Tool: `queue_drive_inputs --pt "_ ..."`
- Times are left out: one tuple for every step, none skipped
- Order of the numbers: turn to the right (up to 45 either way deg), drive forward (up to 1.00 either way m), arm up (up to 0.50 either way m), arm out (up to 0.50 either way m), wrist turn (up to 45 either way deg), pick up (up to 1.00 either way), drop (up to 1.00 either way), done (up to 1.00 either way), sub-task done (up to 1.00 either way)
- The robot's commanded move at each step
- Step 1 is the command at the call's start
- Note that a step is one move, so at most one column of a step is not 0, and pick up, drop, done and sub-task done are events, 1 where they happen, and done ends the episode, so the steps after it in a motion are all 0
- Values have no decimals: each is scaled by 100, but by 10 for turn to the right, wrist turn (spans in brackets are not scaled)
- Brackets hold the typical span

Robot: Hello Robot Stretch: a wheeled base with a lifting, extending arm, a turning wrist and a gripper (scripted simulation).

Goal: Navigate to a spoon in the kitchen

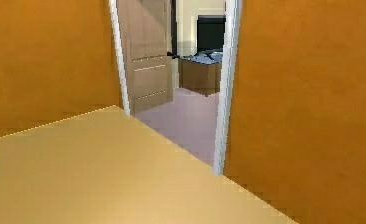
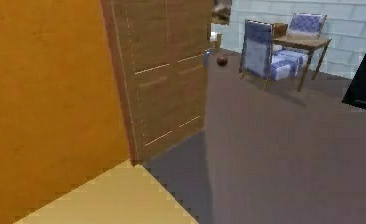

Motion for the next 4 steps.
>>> queue_drive_inputs --pt "-390 0 0 0 0 0 0 0 0" --pt "0 80 0 0 0 0 0 0 0" --pt "-450 0 0 0 0 0 0 0 0" --pt "-420 0 0 0 0 0 0 0 0"
